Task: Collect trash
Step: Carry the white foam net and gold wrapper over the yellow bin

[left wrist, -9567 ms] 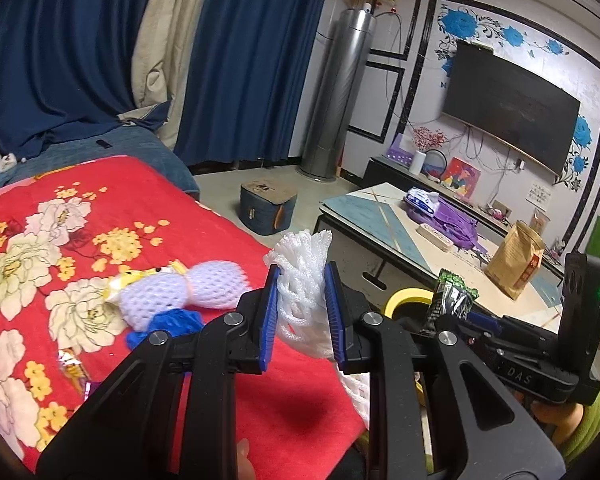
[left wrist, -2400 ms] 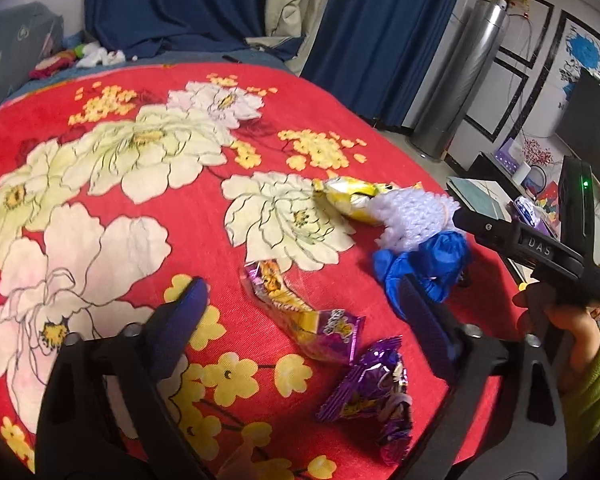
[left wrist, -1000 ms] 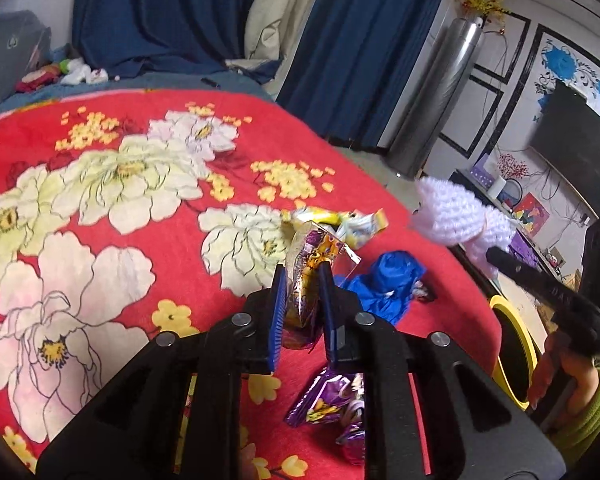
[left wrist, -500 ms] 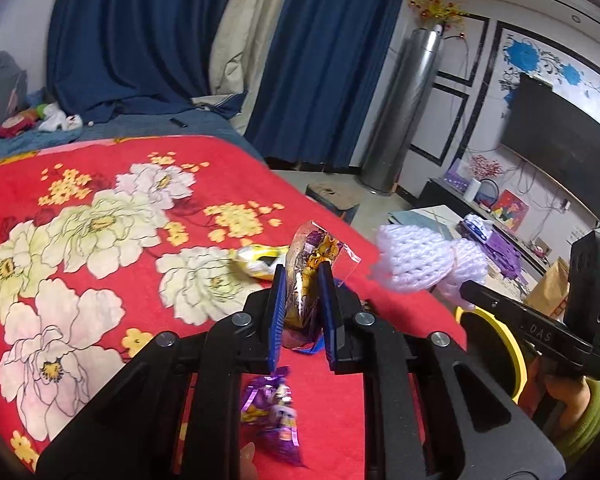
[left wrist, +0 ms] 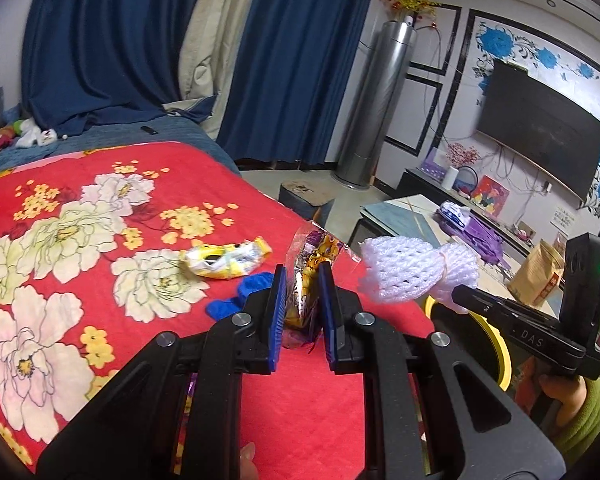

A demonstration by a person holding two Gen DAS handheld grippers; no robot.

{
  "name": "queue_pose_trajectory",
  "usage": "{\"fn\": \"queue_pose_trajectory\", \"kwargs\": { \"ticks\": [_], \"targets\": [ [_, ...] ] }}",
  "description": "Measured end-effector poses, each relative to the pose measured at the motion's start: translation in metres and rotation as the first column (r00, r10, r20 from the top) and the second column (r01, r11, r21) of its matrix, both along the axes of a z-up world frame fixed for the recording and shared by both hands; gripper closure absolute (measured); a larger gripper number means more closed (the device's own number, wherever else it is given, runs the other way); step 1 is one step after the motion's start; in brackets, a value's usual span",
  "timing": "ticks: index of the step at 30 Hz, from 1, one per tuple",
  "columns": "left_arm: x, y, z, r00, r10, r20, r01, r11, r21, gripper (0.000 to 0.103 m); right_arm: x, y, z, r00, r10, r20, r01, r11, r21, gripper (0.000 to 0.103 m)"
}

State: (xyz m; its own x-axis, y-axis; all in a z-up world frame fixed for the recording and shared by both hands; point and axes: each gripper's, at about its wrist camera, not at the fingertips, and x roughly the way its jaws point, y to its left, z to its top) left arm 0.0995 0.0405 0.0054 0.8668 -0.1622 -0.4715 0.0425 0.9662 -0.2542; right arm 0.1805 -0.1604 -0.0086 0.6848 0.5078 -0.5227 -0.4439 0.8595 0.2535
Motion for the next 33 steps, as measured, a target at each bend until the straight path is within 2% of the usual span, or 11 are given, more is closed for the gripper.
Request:
{"fn": "queue_pose_trajectory", "kwargs": {
  "ticks": [16,33],
  "targets": [
    [0.014,-0.059,-0.003,0.993,-0.120,-0.014,0.120,0.993,0.022,0.092,-0.007,-0.052,-0.001,0.996,-0.081,0.038,0.082,0.996,-0.022,0.085],
    [0.040,-0.128,-0.006,0.972,-0.236,-0.013,0.236,0.971,0.018,0.092,-0.009,-0.113,-0.017,0.974,-0.226,0.006,0.226,0.974,-0.008,0.085]
  ]
}}
